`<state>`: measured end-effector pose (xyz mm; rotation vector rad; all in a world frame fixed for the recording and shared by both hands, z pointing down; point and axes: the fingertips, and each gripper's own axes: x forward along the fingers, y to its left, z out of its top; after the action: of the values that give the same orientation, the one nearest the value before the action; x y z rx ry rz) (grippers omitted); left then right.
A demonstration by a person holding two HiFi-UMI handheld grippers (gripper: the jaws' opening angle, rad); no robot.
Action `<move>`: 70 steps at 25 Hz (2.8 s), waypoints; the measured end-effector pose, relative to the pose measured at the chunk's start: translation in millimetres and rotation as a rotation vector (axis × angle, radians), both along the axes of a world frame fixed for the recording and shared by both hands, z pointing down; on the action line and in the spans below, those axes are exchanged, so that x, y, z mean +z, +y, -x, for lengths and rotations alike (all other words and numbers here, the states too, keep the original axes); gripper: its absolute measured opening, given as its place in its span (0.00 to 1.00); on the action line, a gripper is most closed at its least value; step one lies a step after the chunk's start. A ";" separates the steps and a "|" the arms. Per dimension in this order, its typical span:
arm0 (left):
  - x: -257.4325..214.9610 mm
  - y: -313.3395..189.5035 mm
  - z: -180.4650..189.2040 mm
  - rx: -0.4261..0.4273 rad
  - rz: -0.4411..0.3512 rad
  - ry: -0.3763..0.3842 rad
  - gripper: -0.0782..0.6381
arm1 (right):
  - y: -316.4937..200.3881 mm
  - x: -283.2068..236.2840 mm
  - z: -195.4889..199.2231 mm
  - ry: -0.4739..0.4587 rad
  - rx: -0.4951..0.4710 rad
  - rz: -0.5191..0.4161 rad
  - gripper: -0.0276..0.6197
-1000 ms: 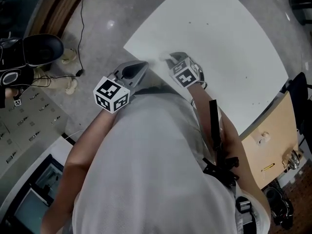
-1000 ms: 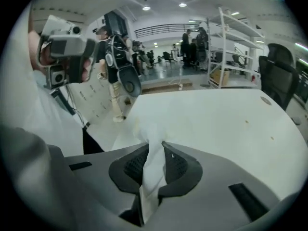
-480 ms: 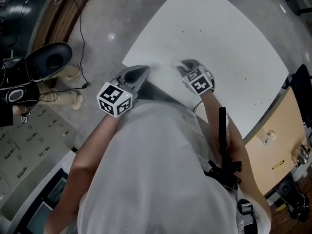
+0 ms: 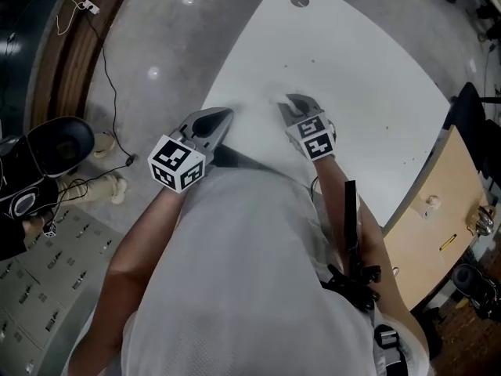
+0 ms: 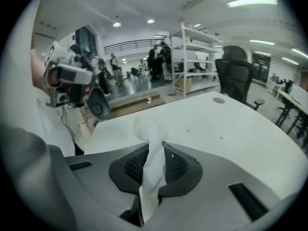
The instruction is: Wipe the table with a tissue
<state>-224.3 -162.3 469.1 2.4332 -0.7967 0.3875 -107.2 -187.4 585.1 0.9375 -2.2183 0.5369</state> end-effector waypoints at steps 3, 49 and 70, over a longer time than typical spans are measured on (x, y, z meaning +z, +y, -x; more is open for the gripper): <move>6.5 -0.6 -3.2 0.027 0.016 0.022 0.12 | -34.2 3.5 -69.9 0.026 0.253 0.018 0.11; 14.8 -4.8 20.0 -0.017 0.050 0.011 0.12 | -123.4 15.7 -169.9 0.033 0.223 0.277 0.36; 17.2 -2.7 22.7 -0.036 0.052 0.031 0.12 | -105.0 32.3 -143.4 0.169 0.352 0.226 0.13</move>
<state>-247.1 -164.9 486.3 2.3682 -0.8060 0.3520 36.2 -292.4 617.3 1.2094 -1.8072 0.8174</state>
